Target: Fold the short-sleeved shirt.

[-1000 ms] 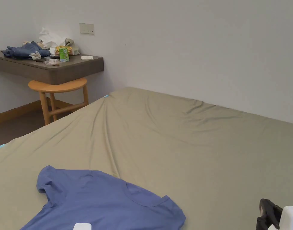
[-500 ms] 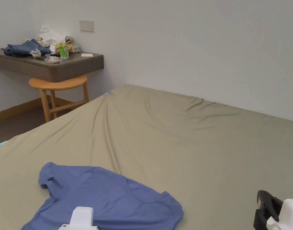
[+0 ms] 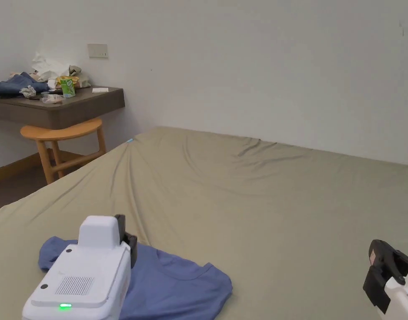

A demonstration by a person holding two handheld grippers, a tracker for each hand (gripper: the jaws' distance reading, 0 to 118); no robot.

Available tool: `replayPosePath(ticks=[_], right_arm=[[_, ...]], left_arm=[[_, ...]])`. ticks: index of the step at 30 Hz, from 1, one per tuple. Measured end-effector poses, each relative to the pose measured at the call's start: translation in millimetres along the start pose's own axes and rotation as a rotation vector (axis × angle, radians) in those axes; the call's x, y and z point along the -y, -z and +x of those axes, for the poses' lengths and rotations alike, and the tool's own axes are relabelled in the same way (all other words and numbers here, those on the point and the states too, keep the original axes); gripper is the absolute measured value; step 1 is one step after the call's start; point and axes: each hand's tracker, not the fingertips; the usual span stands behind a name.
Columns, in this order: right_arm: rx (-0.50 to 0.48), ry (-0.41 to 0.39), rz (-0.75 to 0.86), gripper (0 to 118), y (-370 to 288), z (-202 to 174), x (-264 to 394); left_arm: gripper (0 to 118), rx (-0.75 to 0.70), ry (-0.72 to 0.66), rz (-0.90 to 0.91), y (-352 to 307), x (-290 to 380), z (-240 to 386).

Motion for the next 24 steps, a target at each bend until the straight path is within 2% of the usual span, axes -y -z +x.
replayPosePath(ticks=[5,6,7,9,13,16,17,20,21,22,23,24], right_arm=[[0.007,-0.005,-0.024,1,4.4,2.1,7.7],[0.007,-0.001,-0.031,1,6.8,1.7,9.5],[0.008,0.000,-0.038,1,9.5,1.0,11.2],[0.008,-0.003,-0.049,1,12.3,-1.9,15.4],[0.003,-0.021,-0.077,1,19.8,-7.0,25.4],[0.004,-0.030,-0.109,1,27.2,-10.3,32.0],[0.006,-0.032,-0.116,1,28.7,-11.3,34.2],[0.009,-0.040,-0.132,1,33.5,-11.6,39.2],[0.012,-0.042,-0.137,1,35.0,-11.9,40.3],[0.015,-0.044,-0.141,1,36.2,-11.9,41.1],[0.019,-0.043,-0.145,1,37.8,-10.6,41.7],[0.022,-0.039,-0.149,1,38.7,-10.4,42.0]], left_arm=[[0,0.012,-0.001,-0.260,22.1,59.3,-15.8],[11,0.013,0.002,-0.313,28.4,69.7,-19.8],[40,0.019,0.001,-0.366,34.4,79.2,-23.6],[118,0.040,0.018,-0.465,48.0,101.3,-28.5],[109,0.036,0.049,-0.598,51.3,127.9,-22.3],[110,0.015,0.062,-0.684,60.5,148.8,-19.5],[106,0.002,0.065,-0.719,80.0,168.2,-27.4],[49,0.018,0.035,-0.770,83.4,177.4,-24.7],[32,0.061,-0.022,-0.762,78.0,171.6,-22.2],[19,0.045,-0.036,-0.731,74.4,166.6,-19.9],[0,0.018,0.000,-0.711,71.2,162.3,-15.2],[0,-0.034,0.052,-0.676,71.8,162.4,-13.2]])
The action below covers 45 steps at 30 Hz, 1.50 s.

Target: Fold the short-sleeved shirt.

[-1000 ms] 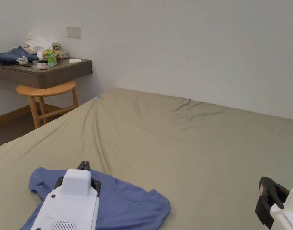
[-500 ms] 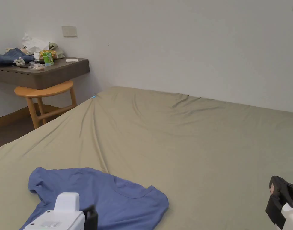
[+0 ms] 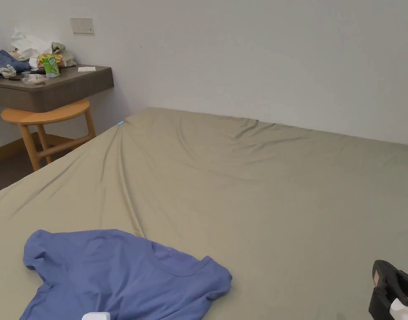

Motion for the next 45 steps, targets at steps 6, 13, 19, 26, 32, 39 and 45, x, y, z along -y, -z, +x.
replayPosePath(ticks=[6,13,19,26,32,39,45], right_arm=[[0.005,0.002,0.007,1,-1.0,1.7,-1.6],[0.008,0.035,0.041,1,-15.0,11.8,-8.8],[0.035,0.071,0.101,1,-41.7,35.8,-18.7],[0.142,0.082,0.198,1,-98.4,95.7,-25.5],[0.289,0.055,0.232,1,-156.0,160.9,-17.6],[0.438,0.081,0.197,1,-211.4,220.1,12.2],[0.485,0.136,0.110,1,-229.6,243.7,44.1]], left_arm=[[0,-0.048,0.073,0.170,-21.8,-5.8,-2.2],[0,-0.059,0.040,0.434,-80.0,-37.9,-13.5],[0,0.011,0.154,0.697,-170.0,-81.5,27.3],[0,0.277,0.303,0.921,-258.4,-97.7,136.1],[0,0.633,0.415,0.987,-309.7,-69.8,253.4],[0,0.917,0.601,0.754,-300.5,1.7,388.7],[11,0.840,0.886,0.359,-216.8,90.8,489.3]])
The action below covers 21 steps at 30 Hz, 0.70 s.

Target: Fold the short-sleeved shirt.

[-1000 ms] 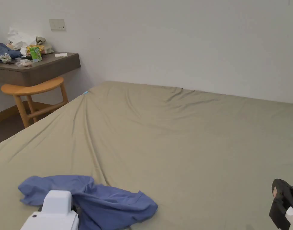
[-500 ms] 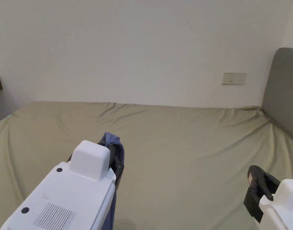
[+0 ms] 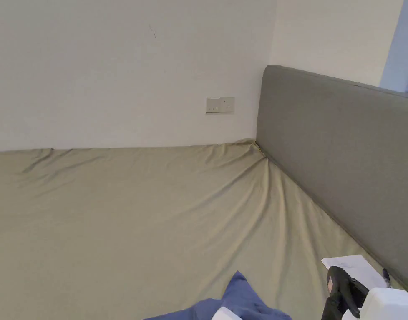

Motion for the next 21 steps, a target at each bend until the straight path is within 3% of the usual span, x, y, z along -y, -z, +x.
replayPosePath(ticks=[3,4,5,6,8,12,14,18,20,21], right_arm=[[-0.001,0.000,-0.015,1,-2.1,4.3,8.4],[-0.003,-0.003,-0.017,1,-3.4,4.7,10.0],[-0.006,-0.009,-0.019,1,-4.3,4.9,11.2],[-0.013,-0.017,-0.020,1,-3.3,5.0,11.8],[-0.026,-0.031,-0.018,1,-2.0,3.7,12.6],[-0.049,-0.015,-0.002,1,2.2,-1.5,10.1],[-0.058,-0.011,0.016,1,3.4,-5.7,7.2],[-0.084,-0.036,0.047,1,5.1,-17.0,4.8],[-0.103,-0.040,0.053,1,5.9,-23.6,5.5],[-0.114,-0.041,0.053,1,6.7,-26.6,6.7]], left_arm=[[31,0.037,-0.072,-0.188,38.0,30.8,11.7],[62,0.046,-0.116,-0.238,39.2,36.9,11.2],[86,0.056,-0.165,-0.249,36.3,41.6,7.9],[100,0.068,-0.216,-0.212,26.4,43.2,2.4],[100,0.038,-0.286,-0.105,-6.0,31.6,-21.3],[99,-0.214,-0.353,0.186,-87.3,2.0,-87.7],[90,-0.360,-0.402,0.338,-140.2,-4.9,-117.6],[24,-0.661,-0.444,0.586,-228.1,11.8,-148.3],[3,-0.818,-0.430,0.653,-254.9,33.4,-150.1],[0,-0.873,-0.427,0.670,-267.1,44.0,-150.1]])
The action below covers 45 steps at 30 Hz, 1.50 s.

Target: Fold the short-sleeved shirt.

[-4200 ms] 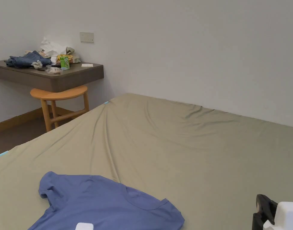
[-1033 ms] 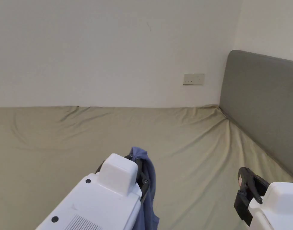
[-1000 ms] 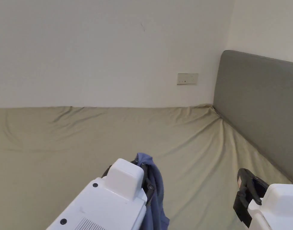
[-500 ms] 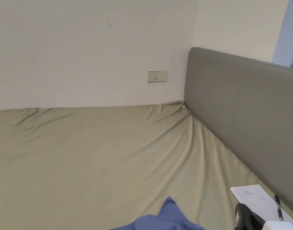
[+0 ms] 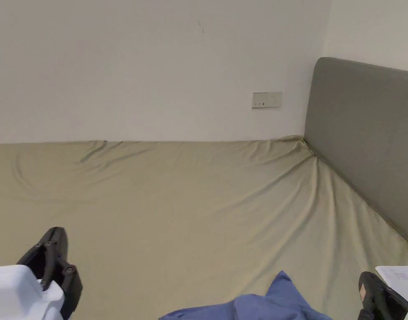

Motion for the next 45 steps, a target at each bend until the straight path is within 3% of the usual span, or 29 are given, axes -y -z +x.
replayPosePath(ticks=[3,9,14,16,18,19,20,24,27,29,30,31,32,34,35,37,39,43,44,45], right_arm=[[-0.017,-0.008,-0.012,1,3.5,-9.7,4.5],[-0.038,-0.007,-0.037,1,7.0,-15.9,8.8],[-0.016,-0.003,-0.049,1,4.7,-7.9,10.7],[-0.003,-0.001,-0.057,1,3.3,-3.2,12.4],[0.013,-0.001,-0.068,1,0.6,2.6,15.1],[0.019,-0.001,-0.074,1,-0.5,5.4,16.7],[0.027,-0.001,-0.082,1,-1.6,8.2,18.5],[0.057,0.001,-0.121,1,-7.9,20.4,28.9],[0.078,0.002,-0.160,1,-11.2,28.9,37.9],[0.087,0.000,-0.188,3,-9.8,34.4,44.6],[0.091,-0.002,-0.211,7,-7.4,36.0,47.4],[0.101,-0.004,-0.229,16,-3.5,37.2,50.4],[0.096,-0.008,-0.259,33,3.2,38.6,54.0],[0.070,-0.047,-0.395,97,24.5,43.0,62.2],[0.066,-0.065,-0.471,118,39.1,44.0,69.3],[-0.029,-0.056,-0.554,117,64.8,54.4,90.2],[0.018,-0.074,-0.676,118,88.8,63.1,110.0],[0.004,-0.076,-0.876,115,125.3,76.3,149.0],[-0.010,-0.057,-0.908,109,129.3,77.2,155.1],[-0.040,-0.009,-0.922,87,129.9,77.2,158.9]], left_arm=[[0,-0.038,-0.001,-0.006,-26.7,9.6,-29.8],[0,-0.040,0.015,-0.208,-33.9,40.7,-38.4],[2,0.151,-0.022,-0.428,0.2,76.0,-9.0],[39,0.237,-0.009,-0.582,16.0,102.0,14.1],[102,0.331,0.024,-0.773,32.9,134.7,39.6],[113,0.385,0.036,-0.865,39.9,150.4,51.0],[113,0.429,0.063,-0.951,44.2,165.8,62.7],[85,0.432,0.159,-1.095,43.0,218.2,99.0],[71,0.393,0.127,-1.169,38.2,239.5,106.5],[64,0.378,0.089,-1.124,35.1,232.0,105.1],[41,0.394,0.089,-1.134,34.5,225.4,104.0],[14,0.431,0.051,-1.136,31.1,218.2,101.7],[8,0.459,-0.006,-1.124,28.8,213.3,101.3],[8,0.440,0.034,-1.122,23.0,205.2,107.3],[8,0.459,0.078,-1.083,19.2,195.4,106.3],[8,0.463,0.079,-1.058,11.3,185.5,107.6],[8,0.473,0.060,-1.062,10.8,183.6,100.0],[8,0.476,0.041,-1.057,0.8,176.7,94.0],[8,0.472,0.038,-1.060,-2.0,176.6,92.4],[8,0.471,0.030,-1.065,-4.2,176.9,90.0]])
